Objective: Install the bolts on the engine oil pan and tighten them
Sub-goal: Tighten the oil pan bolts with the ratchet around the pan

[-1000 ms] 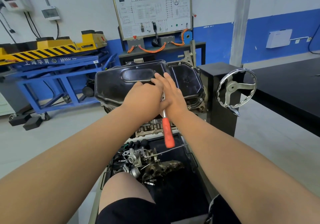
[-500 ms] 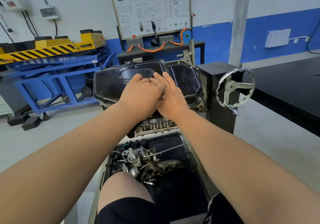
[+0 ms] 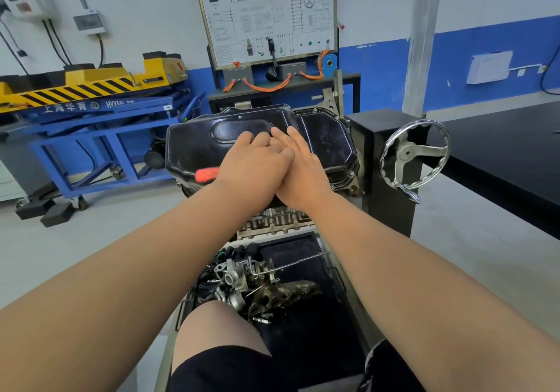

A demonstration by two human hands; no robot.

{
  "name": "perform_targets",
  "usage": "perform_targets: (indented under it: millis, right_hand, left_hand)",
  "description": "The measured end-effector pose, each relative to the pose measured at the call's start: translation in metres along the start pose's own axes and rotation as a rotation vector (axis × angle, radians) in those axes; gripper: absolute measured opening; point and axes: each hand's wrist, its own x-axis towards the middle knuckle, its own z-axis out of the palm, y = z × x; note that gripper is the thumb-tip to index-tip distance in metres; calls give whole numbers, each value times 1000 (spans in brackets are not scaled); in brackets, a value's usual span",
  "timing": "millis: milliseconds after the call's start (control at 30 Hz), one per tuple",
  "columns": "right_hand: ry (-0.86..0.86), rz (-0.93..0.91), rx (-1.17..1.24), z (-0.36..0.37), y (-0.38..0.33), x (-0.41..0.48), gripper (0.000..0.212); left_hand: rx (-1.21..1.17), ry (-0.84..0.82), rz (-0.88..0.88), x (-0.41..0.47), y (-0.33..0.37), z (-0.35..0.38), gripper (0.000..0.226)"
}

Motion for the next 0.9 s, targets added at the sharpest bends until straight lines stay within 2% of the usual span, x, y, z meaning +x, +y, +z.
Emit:
perform_targets:
  millis: [133,233,333,533,700,800,900]
  right_hand:
    - [-19,6,48,-3,0,-1,67]
    - [-19,14,94,-4,-1,-3,73]
    - [-31,5,42,-4,-2,-3,75]
    - [12,7,78,-4,0,-3,67]
    - [4,-7,28,-2,1,-3,66]
    - [-3,-9,25,-2,2,-4,66]
    - [7,-12,47,-3,1,-6,67]
  left_hand:
    - [-46,7,-118,0,1,0,35]
    - [-146,-55,-215,0,1,1,47]
    - [-209,-47,-250,1,6,4,51]
    - [-99,9,-16,3,-3,3,25]
    - [-2,21,60,2,-5,2,24]
    - [-15,33,76,1,-6,5,23]
    - [-58,42,172,2,-13,7,21]
